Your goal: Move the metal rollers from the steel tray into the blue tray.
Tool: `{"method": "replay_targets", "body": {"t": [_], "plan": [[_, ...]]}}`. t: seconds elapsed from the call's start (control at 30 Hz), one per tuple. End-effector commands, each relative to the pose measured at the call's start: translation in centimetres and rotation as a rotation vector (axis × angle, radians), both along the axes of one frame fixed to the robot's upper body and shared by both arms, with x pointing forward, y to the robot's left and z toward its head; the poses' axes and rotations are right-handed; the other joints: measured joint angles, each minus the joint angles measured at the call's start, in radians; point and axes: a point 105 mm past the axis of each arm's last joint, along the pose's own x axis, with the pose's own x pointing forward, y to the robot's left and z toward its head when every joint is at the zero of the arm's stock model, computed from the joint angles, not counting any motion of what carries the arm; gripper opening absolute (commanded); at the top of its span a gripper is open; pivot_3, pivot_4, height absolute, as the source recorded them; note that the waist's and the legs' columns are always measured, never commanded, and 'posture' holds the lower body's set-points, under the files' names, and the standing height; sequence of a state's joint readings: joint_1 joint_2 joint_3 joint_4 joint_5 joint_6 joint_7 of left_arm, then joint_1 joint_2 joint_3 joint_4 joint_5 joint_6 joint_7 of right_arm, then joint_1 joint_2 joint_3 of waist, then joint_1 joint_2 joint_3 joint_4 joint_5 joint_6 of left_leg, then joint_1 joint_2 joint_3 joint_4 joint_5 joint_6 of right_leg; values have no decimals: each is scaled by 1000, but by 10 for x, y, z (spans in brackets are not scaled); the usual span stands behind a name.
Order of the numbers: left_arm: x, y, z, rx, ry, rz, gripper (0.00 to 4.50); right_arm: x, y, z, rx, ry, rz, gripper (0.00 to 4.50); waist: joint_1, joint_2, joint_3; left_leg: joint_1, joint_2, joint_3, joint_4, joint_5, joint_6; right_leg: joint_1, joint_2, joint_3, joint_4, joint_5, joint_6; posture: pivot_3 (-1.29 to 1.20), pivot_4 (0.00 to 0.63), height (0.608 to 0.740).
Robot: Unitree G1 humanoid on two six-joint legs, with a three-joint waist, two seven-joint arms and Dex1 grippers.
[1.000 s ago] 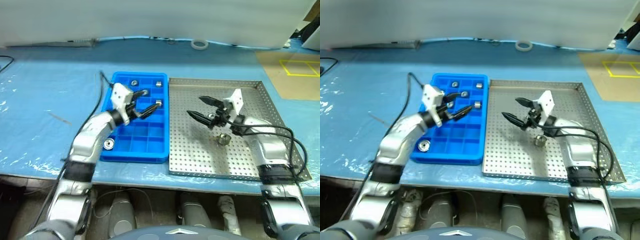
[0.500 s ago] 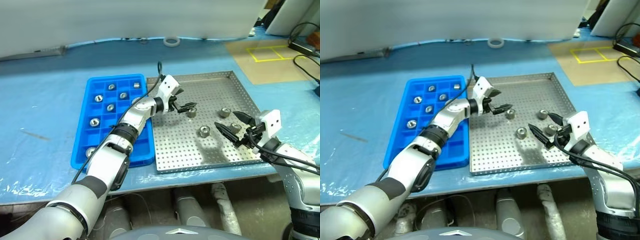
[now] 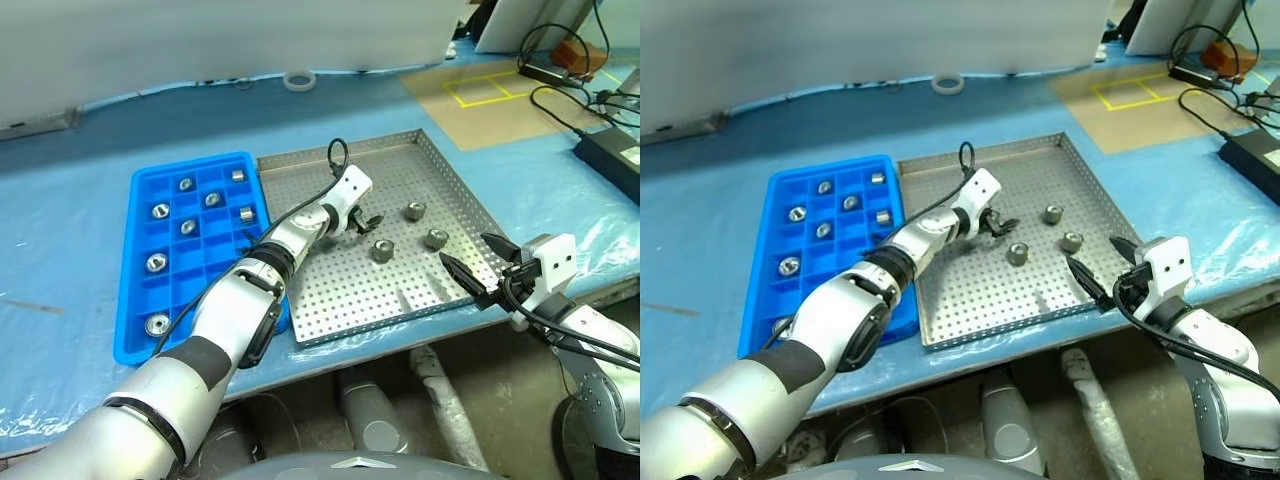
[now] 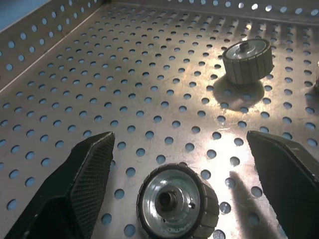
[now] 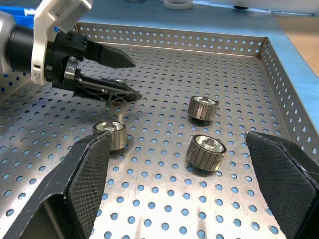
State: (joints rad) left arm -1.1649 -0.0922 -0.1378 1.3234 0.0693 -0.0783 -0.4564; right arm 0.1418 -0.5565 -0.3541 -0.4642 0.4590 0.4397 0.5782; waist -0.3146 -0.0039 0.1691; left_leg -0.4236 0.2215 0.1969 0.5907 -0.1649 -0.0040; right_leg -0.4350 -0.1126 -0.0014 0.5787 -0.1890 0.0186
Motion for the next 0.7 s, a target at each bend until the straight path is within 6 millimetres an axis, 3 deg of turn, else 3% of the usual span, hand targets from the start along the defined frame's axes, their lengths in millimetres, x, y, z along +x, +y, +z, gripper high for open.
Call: {"method": "replay_targets", "body": {"t": [0.03, 0.2, 0.23, 0.33, 0.47, 0.6, 0.7], "plan": [[2, 1, 3, -12, 8, 15, 3564, 0, -2, 16, -9, -65, -3, 4500, -7, 0, 0, -1, 0, 0, 3, -1, 2, 0, 0, 0, -1, 0, 0, -812, 150, 740], [9, 13, 7, -48, 3, 62, 1864, 9, 4, 16, -9, -70, 27, 4500, -27, 0, 0, -6, -11, -2, 6, -5, 8, 2, -12, -4, -2, 0, 0, -766, 150, 740], [9, 14, 8, -65, 10, 62, 1720, 10, 5, 17, -9, -71, 35, 4500, -30, 0, 0, -6, -13, -2, 6, -6, 9, 3, -14, -4, -3, 0, 0, -766, 150, 740], [12, 18, 19, -170, 31, 66, 1721, 17, 10, 20, 3, -81, 67, 4500, -31, 0, 0, -8, -15, -3, 8, -7, 13, 4, -16, -4, -6, 0, 0, -709, 150, 740], [11, 23, 52, -319, -71, -2, 1721, 31, 23, 23, 31, -87, 144, 4500, -25, 0, 0, -11, -16, -4, 9, -6, 17, 4, -19, -7, -6, 5, -7, -637, 150, 740], [4, 44, 87, -461, -194, -19, 1721, 50, 48, 29, 86, -91, 276, 4500, -19, 0, 0, -15, -16, -9, 9, -5, 18, 4, -21, -14, -5, 5, -8, -518, 150, 740], [-11, 61, 101, -479, -268, -19, 1721, 65, 62, 26, 77, -64, 355, 4500, 2, 0, 0, -16, -15, -14, 9, -4, 19, 5, -21, -21, -3, 5, -8, -421, 150, 740]]}}
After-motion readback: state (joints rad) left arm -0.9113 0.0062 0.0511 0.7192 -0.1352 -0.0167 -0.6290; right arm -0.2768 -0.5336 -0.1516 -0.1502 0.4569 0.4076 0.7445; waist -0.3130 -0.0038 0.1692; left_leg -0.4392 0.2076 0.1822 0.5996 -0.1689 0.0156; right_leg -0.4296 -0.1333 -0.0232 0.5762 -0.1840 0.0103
